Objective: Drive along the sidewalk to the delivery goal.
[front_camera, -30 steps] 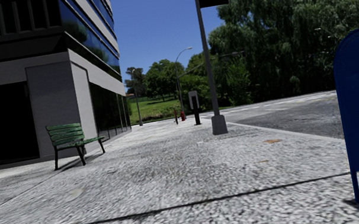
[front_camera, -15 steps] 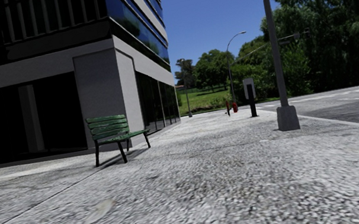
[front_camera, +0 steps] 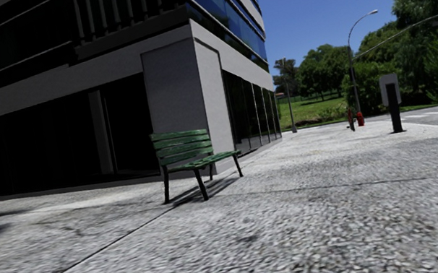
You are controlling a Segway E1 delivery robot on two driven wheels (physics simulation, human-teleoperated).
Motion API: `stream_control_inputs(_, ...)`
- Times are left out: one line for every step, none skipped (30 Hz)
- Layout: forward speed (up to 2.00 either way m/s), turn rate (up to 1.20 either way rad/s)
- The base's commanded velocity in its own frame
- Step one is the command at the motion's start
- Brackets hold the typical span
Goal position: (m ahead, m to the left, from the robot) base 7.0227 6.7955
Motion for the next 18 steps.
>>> stream_control_inputs(1.90, 0.55)
stream_control_inputs(1.90, 0.55)
stream_control_inputs(1.90, 0.55)
stream_control_inputs(1.90, 0.55)
stream_control_inputs(1.90, 0.55)
stream_control_inputs(1.90, 0.55)
stream_control_inputs(1.90, 0.55)
stream_control_inputs(1.90, 0.55)
stream_control_inputs(1.90, 0.55)
stream_control_inputs(1.90, 0.55)
stream_control_inputs(1.90, 0.55)
stream_control_inputs(1.90, 0.56)
stream_control_inputs(1.90, 0.59)
stream_control_inputs(1.90, 0.60)
stream_control_inputs(1.90, 0.60)
stream_control_inputs(1.90, 0.60)
stream_control_inputs(1.90, 0.60)
stream_control_inputs(1.90, 0.60)
